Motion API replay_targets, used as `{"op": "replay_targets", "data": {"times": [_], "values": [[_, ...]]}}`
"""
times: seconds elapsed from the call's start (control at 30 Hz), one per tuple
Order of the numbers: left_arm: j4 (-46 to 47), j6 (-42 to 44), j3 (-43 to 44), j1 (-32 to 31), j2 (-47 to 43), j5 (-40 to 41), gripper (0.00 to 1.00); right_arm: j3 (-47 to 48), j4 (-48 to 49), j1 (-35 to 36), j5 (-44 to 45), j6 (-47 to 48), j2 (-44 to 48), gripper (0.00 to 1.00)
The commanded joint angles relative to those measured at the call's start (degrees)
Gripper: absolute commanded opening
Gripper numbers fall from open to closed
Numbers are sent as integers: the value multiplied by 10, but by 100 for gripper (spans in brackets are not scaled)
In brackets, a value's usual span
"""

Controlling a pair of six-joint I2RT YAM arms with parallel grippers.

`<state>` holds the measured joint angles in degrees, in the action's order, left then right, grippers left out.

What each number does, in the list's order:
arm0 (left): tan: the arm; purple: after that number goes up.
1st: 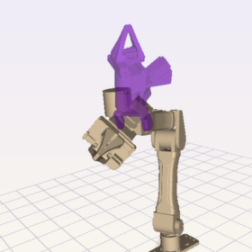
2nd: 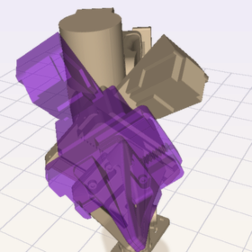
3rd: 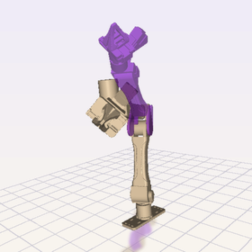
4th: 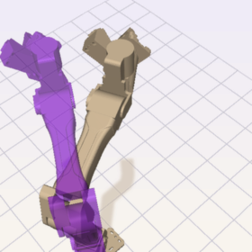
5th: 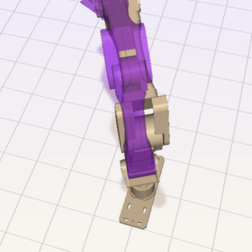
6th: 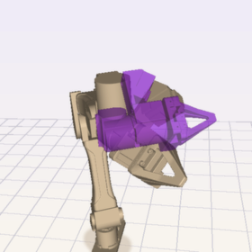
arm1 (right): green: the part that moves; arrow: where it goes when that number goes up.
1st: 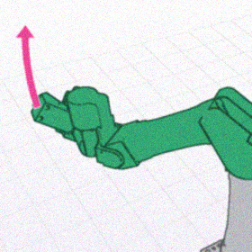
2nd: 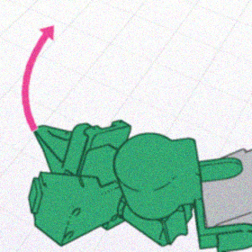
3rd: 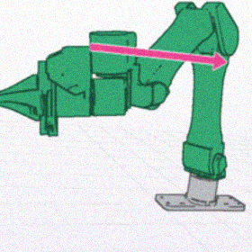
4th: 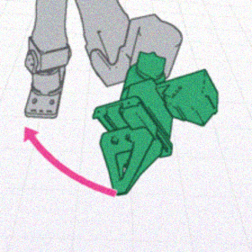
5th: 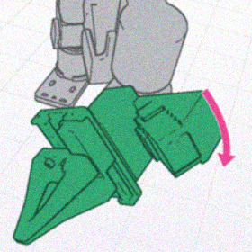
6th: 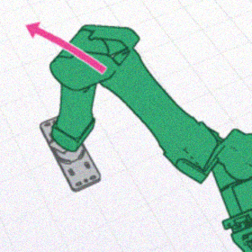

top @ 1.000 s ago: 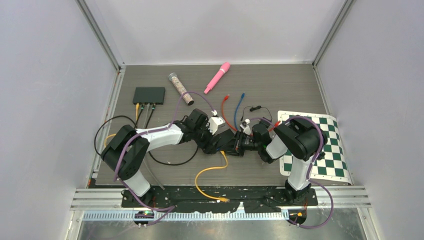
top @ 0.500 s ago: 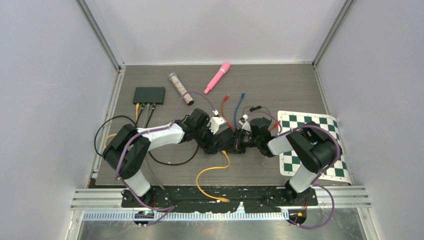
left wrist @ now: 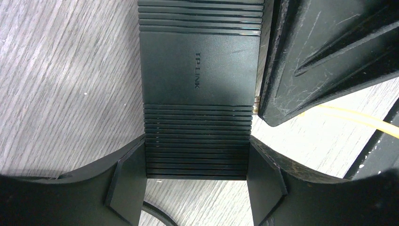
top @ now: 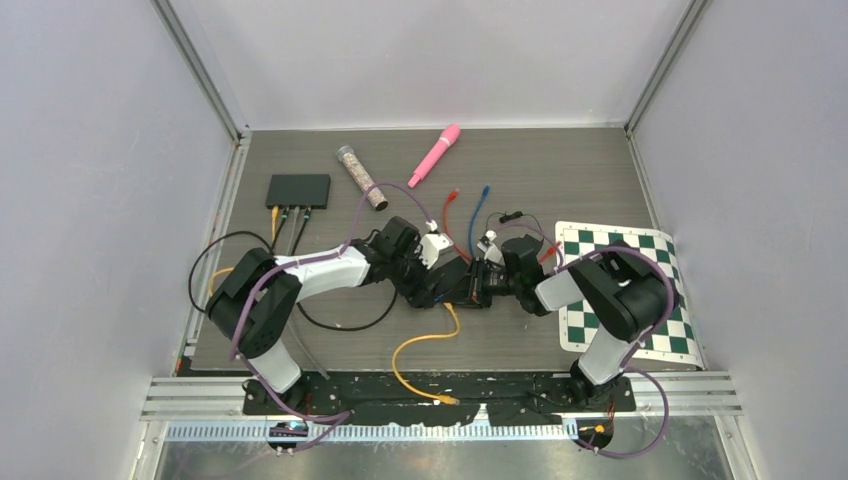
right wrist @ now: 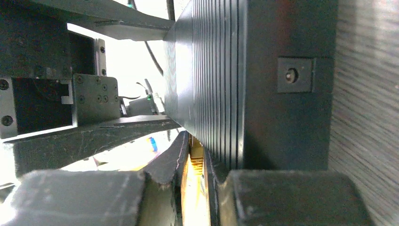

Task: Pull the plug from the switch port
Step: Pull the connector from the switch port.

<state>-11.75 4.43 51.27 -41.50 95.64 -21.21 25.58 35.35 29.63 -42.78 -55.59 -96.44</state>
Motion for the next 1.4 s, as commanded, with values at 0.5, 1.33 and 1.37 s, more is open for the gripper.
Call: {"op": "replay_targets", "data": {"times": [0.5,1.33,1.37], "values": [[-21,-2,-20,-3,8,-6,50,-58,183,4,-37,-124,-37,5],[-2,-3,-38,-1,-41,8,100,27,-361,-1,240,158,370,5],[1,-4,-40,-1,-55,11,99,31,-376,-2,253,168,401,5]]}}
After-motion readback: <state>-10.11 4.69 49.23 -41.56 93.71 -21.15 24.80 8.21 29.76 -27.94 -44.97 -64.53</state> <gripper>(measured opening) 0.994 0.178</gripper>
